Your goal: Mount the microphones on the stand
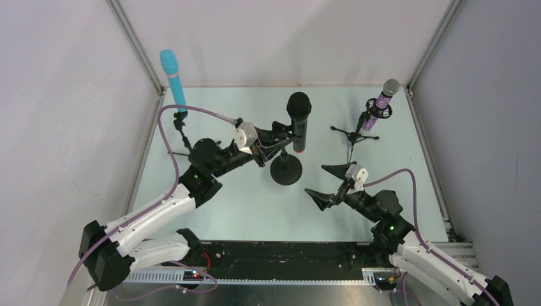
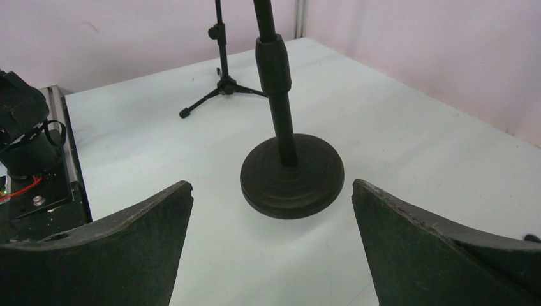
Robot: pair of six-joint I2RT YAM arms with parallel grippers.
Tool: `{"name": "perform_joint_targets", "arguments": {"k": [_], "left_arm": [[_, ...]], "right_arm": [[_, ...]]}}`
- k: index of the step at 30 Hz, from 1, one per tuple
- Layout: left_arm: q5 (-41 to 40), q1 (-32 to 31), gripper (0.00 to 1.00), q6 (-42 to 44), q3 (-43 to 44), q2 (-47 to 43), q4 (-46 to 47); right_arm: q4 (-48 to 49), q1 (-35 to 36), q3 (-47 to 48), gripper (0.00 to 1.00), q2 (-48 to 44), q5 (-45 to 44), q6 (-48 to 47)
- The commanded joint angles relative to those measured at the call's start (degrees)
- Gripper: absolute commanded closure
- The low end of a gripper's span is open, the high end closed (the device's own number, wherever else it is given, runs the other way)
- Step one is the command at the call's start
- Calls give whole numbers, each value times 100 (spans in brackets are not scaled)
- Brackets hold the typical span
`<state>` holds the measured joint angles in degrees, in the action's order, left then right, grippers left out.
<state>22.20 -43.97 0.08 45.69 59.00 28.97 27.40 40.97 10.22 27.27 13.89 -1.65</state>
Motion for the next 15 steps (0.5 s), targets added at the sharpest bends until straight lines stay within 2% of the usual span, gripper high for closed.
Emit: {"name": "perform_joint_targets", "arguments": {"k": [1,15], "left_arm": [[-236,12,100,100,111,6,794],[-359,440,100,72,193,697,796]], "right_arm": [[-348,-73,-142,1,-167,-141,145],[-253,-161,-372,1,-70,-224,340]]}}
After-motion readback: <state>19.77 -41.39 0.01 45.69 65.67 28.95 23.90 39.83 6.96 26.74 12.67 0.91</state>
